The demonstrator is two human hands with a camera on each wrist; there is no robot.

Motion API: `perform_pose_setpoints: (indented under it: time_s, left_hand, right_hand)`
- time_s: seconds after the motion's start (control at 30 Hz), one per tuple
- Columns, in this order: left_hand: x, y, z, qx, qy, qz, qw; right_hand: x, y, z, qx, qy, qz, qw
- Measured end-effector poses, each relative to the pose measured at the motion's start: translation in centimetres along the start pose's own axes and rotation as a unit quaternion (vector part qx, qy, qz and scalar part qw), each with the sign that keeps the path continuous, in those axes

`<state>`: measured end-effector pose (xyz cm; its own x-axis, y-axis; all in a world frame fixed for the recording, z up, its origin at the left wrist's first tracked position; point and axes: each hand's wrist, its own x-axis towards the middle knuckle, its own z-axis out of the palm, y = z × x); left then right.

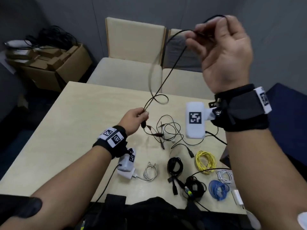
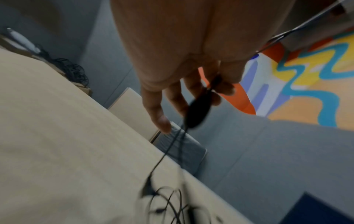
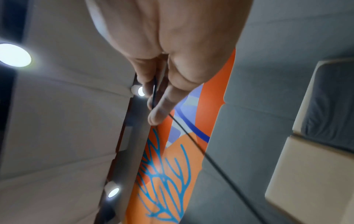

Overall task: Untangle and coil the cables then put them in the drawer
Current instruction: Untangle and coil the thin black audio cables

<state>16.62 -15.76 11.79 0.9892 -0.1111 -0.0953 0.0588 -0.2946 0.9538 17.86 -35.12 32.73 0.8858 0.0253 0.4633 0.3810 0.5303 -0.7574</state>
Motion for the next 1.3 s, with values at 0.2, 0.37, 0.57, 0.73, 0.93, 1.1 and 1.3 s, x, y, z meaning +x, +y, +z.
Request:
perform_pose_setpoints:
  time_s: [0.2, 0.37, 0.57, 0.73, 0.93, 1.1, 1.3]
  left_hand:
    - [1.1, 5.3, -2.8, -0.149, 0.127, 0.06, 0.979]
    - [1.0, 9.8, -4.1, -0.134, 0.07, 0.121, 0.981]
    - [0.6, 11.0, -2.1, -0.073, 0.027, 0.115, 0.99]
    - [0.2, 11.2, 0.1, -0.038, -0.028, 0.111, 0.993]
    - [-0.3, 11.4, 0.3, -0.095, -0.052, 0.11, 0.988]
    - [-0.8, 9.6, -0.2, -0.168, 0.041, 0.123, 0.977]
    - [-1.3, 3.8, -0.5, -0.053, -0.051, 0.079, 0.994]
  right_hand:
    - [-0.9, -1.0, -5.9, -0.049, 0.131, -0.004, 0.99]
    - [-2.7, 1.5, -10.3, -0.206, 0.205, 0.123, 0.949]
    - [-5.4, 3.5, -10.3, -0.56, 0.126, 0.098, 0.813]
    - [-6.3, 6.0, -4.7, -0.539, -0.132, 0.168, 0.815]
    - [-6.3, 7.3, -3.3, -0.431, -0.078, 0.212, 0.874]
    - [-5.4, 6.5, -2.4, -0.303, 0.015, 0.189, 0.934]
    - [-3.9, 3.9, -1.4, -0.117, 0.066, 0.164, 0.977]
